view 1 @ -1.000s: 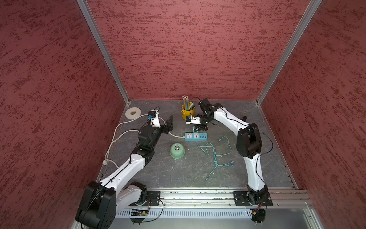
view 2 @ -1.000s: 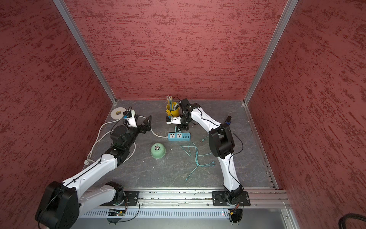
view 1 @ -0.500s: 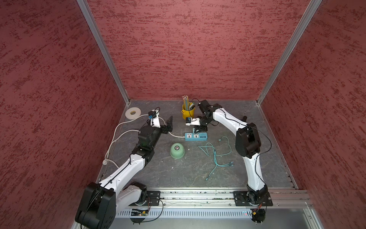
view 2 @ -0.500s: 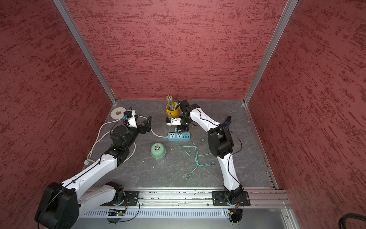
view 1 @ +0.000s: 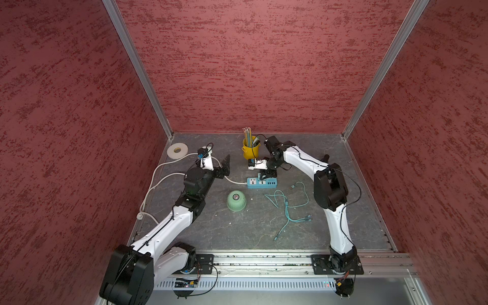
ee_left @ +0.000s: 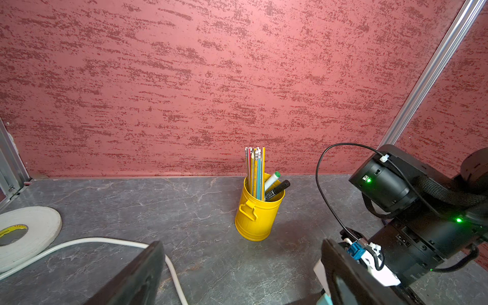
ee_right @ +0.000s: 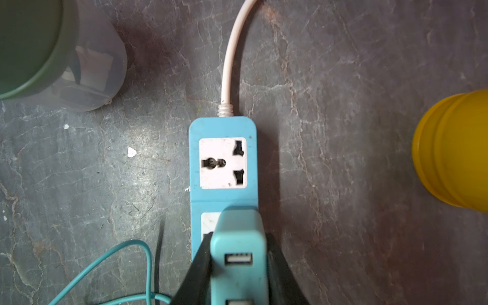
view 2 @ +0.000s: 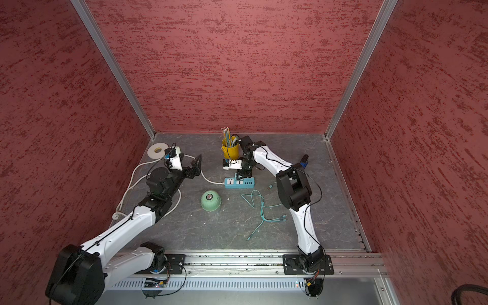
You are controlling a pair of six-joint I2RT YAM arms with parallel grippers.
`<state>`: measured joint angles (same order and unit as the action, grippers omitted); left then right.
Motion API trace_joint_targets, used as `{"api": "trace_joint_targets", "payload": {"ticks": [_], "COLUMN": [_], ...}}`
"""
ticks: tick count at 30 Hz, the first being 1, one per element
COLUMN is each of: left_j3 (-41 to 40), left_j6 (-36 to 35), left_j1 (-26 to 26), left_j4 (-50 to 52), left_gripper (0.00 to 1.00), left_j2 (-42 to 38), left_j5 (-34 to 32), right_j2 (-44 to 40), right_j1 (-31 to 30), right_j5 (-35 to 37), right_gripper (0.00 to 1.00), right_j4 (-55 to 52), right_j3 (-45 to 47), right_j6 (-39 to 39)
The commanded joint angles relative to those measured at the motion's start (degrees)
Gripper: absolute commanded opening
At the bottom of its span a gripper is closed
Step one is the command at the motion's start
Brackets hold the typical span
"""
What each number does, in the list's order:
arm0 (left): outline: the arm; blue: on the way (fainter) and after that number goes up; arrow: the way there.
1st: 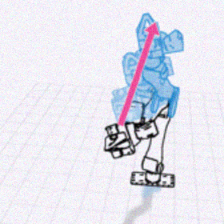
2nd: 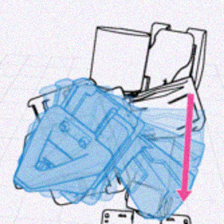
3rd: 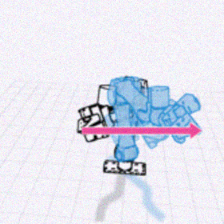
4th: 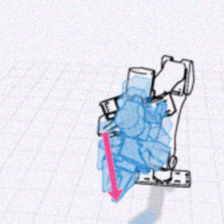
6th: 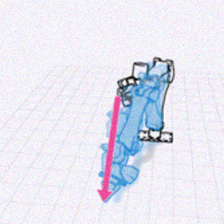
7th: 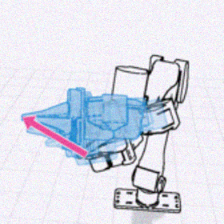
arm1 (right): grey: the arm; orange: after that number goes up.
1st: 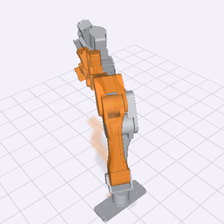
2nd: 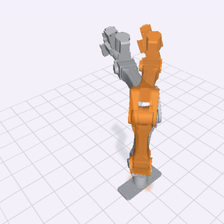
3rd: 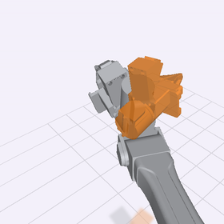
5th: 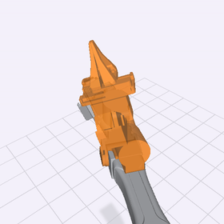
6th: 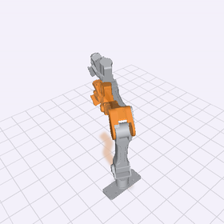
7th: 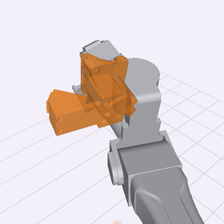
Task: Charge the cordless meat grinders
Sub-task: Insert the plug into the socket.
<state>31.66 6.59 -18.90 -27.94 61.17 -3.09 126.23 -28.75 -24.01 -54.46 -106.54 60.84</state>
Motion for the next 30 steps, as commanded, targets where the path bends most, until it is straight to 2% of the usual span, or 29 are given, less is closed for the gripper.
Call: {"api": "trace_joint_targets", "payload": {"ticks": [1, 12, 14, 17, 19, 25, 27, 30], "left_j3": [0.2, 0.6, 0.7, 0.9, 1.0, 2.3, 2.9, 3.7], "left_j6": [-1.1, -1.6, -1.7, -1.6, -1.6, -2.1, -2.2, -1.9], "left_j1": [0.5, 0.5, 0.4, 0.4, 0.4, 0.3, 0.3, 0.4], "left_j4": [0.1, 1.8, 2.1, 2.2, 2.2, 3.8, 5.0, 6.8], "left_gripper": [0.94, 0.93, 0.93, 0.93, 0.93, 0.93, 0.94, 0.93], "left_j2": [-0.6, -0.8, -1.1, -1.3, -1.4, -2.0, -2.2, -2.5], "left_j5": [0.4, 0.5, 0.5, 0.4, 0.3, -0.1, 0.0, 0.1], "right_j2": [-1.2, 0.4, -1.2, -5.1, -7.8, -17.7, -22.2, -31.1], "right_j1": [0.1, 1.0, 0.9, 0.7, 0.6, 0.6, 0.6, 0.7], "right_j5": [1.4, 5.0, 4.7, 2.6, 0.0, -6.4, -5.4, 1.7], "right_gripper": [0.0, 0.01, 0.25, 0.55, 0.67, 0.72, 0.72, 0.72], "right_j4": [1.7, 3.2, 5.3, 8.8, 10.8, 17.9, 23.3, 36.5], "right_j3": [2.5, 6.3, 6.9, 7.2, 6.6, 9.7, 15.0, 28.6], "right_j6": [-0.9, -1.0, -1.7, -1.7, -1.6, -3.6, -7.9, -20.3]}}
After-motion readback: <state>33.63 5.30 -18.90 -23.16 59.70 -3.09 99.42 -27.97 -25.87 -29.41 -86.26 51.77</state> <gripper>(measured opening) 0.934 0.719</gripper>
